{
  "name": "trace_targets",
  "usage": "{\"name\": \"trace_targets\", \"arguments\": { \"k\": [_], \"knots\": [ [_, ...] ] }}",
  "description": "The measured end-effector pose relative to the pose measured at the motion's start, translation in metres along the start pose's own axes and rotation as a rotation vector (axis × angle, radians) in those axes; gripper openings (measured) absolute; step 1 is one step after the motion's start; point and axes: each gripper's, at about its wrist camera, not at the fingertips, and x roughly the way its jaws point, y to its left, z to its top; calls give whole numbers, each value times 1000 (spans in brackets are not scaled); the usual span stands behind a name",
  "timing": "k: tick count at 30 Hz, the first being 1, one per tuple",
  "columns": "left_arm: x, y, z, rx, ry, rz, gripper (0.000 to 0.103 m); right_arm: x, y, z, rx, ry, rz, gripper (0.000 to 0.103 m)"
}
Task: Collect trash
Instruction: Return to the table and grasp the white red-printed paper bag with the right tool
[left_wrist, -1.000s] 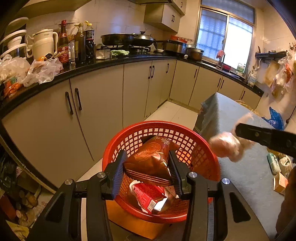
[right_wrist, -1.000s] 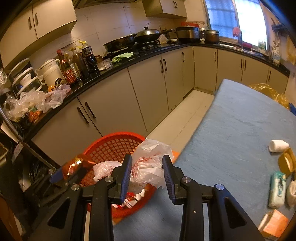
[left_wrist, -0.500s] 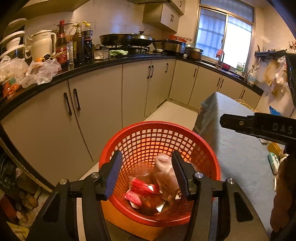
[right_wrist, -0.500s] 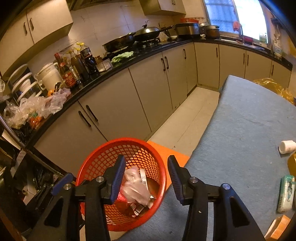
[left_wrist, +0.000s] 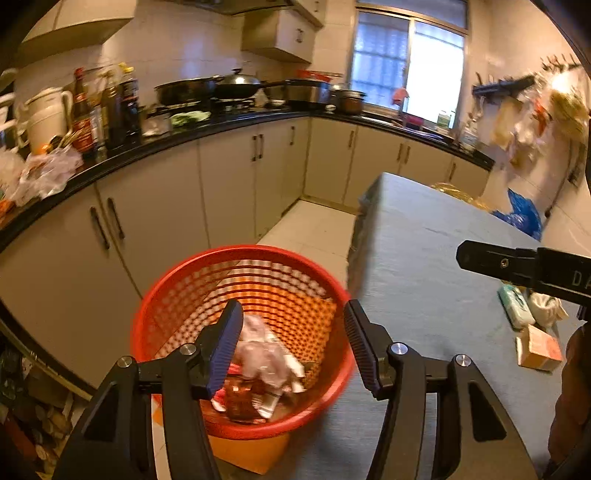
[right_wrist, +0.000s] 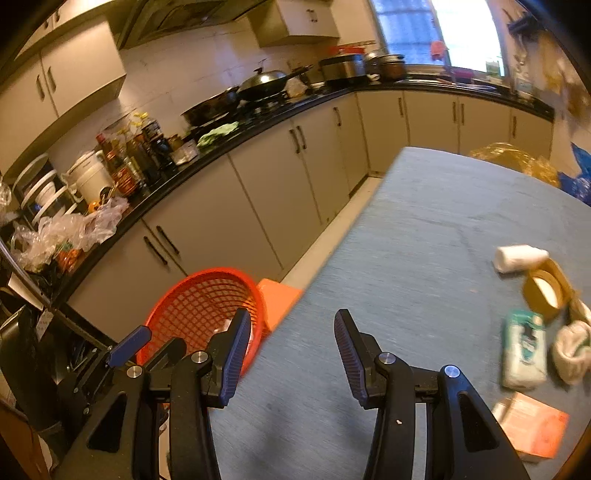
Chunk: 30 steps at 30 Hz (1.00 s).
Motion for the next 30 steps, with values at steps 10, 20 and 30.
{"name": "trace_targets", "arguments": {
  "k": [10, 20, 30],
  "knots": [
    [-3, -81, -4, 143, 24, -91, 60, -72, -114, -13, 129, -93, -170, 51],
    [-3, -177, -15, 302, 119, -301, 66, -121, -261, -31, 286, -89, -395, 51],
    [1, -259, -35, 479, 165, -410, 71, -97, -300, -35, 224, -8, -367, 60]
  ]
}}
